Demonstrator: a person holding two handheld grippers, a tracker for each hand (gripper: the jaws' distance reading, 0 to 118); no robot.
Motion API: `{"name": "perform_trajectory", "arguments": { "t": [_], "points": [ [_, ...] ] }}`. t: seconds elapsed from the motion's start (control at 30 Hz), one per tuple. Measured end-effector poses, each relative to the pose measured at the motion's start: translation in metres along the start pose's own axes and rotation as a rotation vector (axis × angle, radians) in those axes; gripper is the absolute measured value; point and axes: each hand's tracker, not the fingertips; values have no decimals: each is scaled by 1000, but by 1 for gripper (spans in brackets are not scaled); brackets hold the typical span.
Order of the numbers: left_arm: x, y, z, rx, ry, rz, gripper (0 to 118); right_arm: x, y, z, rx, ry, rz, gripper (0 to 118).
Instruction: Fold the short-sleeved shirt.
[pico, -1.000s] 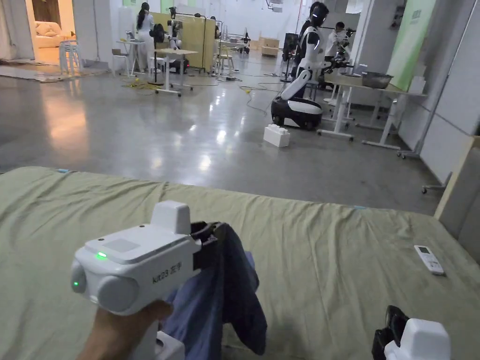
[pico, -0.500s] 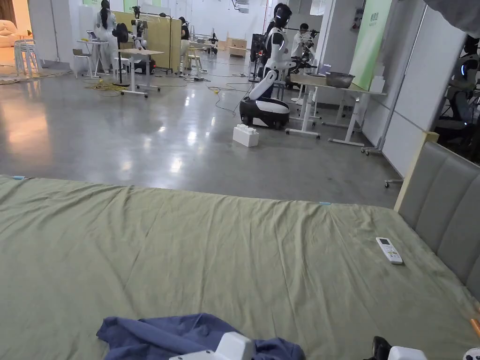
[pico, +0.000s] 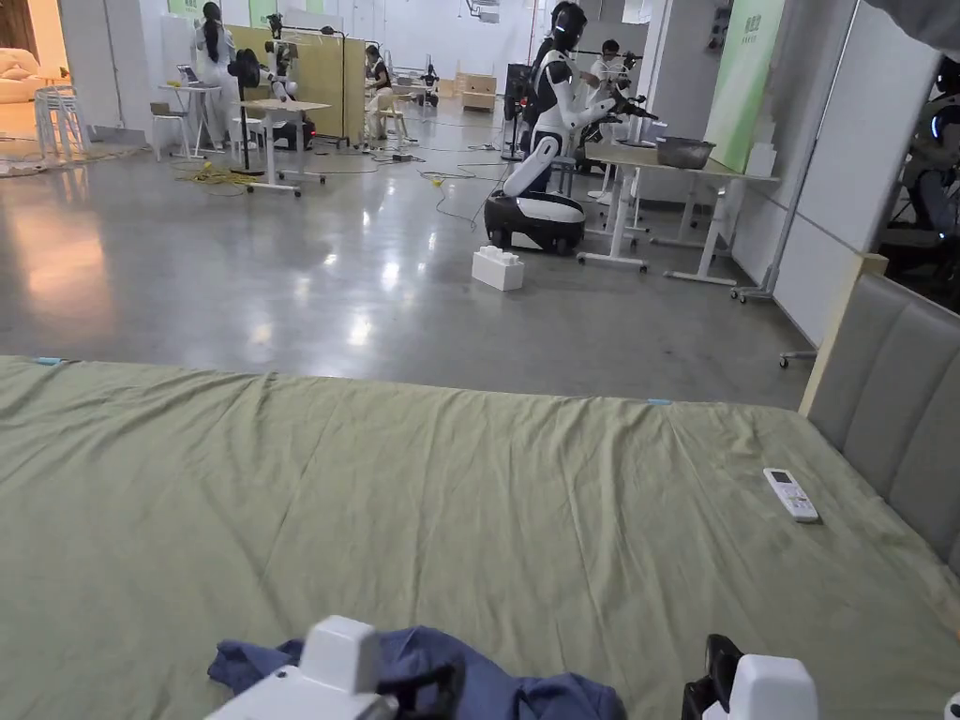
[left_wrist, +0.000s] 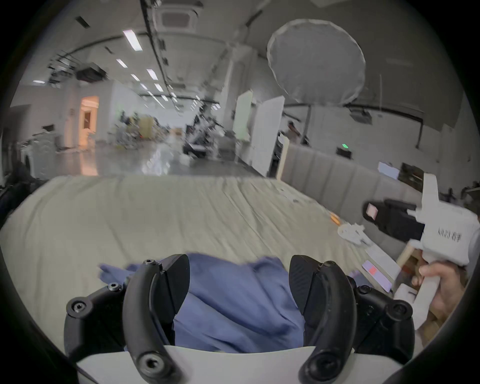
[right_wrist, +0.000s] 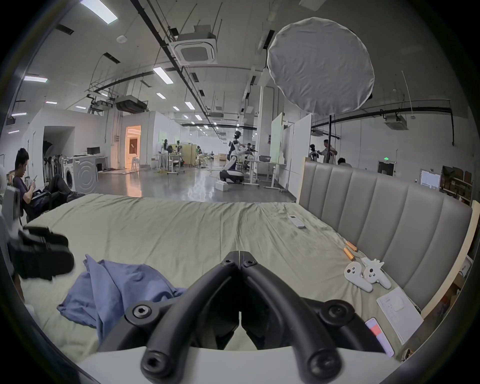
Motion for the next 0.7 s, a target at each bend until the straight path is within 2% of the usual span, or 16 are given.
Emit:
{"name": "perform_trajectory", "arguments": {
  "t": [0.07,0.13,0.17,0.23,0.27,0.3,0.33,0.37,0.47,0.57,0.7],
  "points": [
    [6,-5,-6,55,101,-18,79,-5,5,-1,16,7,1,0],
    [3,-2,-3,119,185,-27,73,-12,8,-3,38,11,-1,0],
    [-21,11,15,140,219,-24,63,-14,10,-3,50,13,-1,0],
    [-25,11,13,174,293,-12,39,-19,12,-6,55,17,-3,0],
    [-25,10,9,186,312,-4,16,-22,14,-6,58,20,-7,0],
    [-51,25,46,189,339,4,11,-24,15,-7,60,22,-8,0],
    [-55,27,50,196,362,10,10,-26,15,-7,61,23,-9,0],
    [-63,29,53,183,336,3,4,-28,16,-9,61,29,-10,0],
    [-70,32,56,155,353,-27,0,-33,17,-11,64,40,-5,0],
    [-74,27,49,117,355,-53,0,-37,18,-12,63,50,-1,0],
    [-87,17,38,37,360,12,0,-39,19,-15,59,55,8,0]
  ]
}}
